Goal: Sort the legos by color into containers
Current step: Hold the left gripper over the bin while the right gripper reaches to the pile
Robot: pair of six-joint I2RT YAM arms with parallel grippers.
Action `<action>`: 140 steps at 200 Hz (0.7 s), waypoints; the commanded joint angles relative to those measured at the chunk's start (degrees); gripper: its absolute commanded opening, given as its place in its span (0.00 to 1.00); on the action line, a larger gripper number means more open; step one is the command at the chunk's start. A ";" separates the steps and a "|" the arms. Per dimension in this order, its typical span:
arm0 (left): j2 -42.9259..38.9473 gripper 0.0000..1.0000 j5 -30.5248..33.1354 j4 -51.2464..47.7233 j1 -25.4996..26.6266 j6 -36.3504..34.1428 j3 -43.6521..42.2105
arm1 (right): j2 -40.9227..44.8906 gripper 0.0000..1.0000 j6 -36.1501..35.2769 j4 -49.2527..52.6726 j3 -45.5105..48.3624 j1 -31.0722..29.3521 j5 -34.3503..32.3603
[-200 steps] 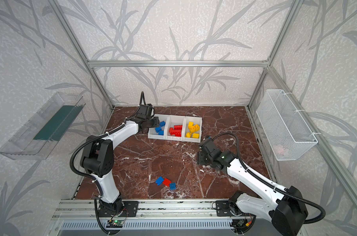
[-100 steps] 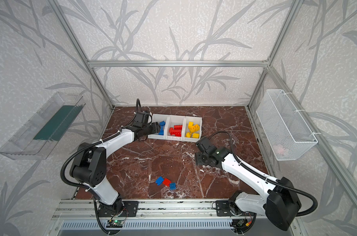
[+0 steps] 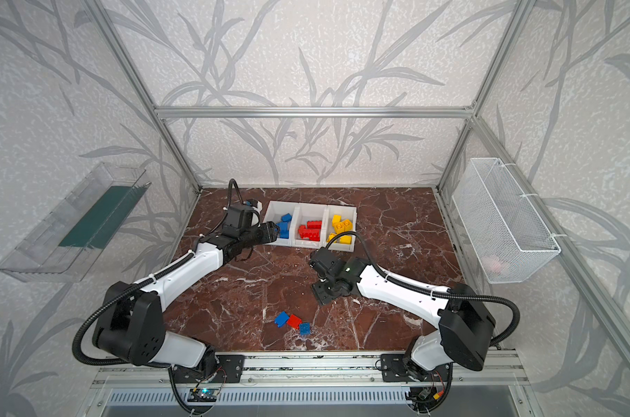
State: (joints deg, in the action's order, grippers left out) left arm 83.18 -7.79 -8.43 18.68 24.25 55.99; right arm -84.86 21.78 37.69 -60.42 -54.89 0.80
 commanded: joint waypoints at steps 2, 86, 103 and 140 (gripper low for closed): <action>-2.45 0.63 0.97 0.02 0.31 -0.93 -1.91 | -1.86 0.66 -3.74 1.42 -1.58 -2.41 1.49; -7.23 0.63 -0.67 4.14 1.97 0.49 -9.12 | -0.35 0.66 1.74 2.80 -0.23 -8.05 -1.40; -7.63 0.63 -0.65 4.24 2.38 0.39 -9.62 | -0.61 0.66 2.28 3.01 -0.22 -9.20 -1.77; -7.72 0.63 -0.65 5.39 2.98 0.77 -10.80 | -1.10 0.66 3.72 4.96 -0.78 -12.46 -4.64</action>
State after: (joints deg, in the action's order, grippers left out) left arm 76.79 -8.49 -4.73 21.08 24.25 46.24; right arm -86.43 23.81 39.53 -60.88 -64.97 -1.15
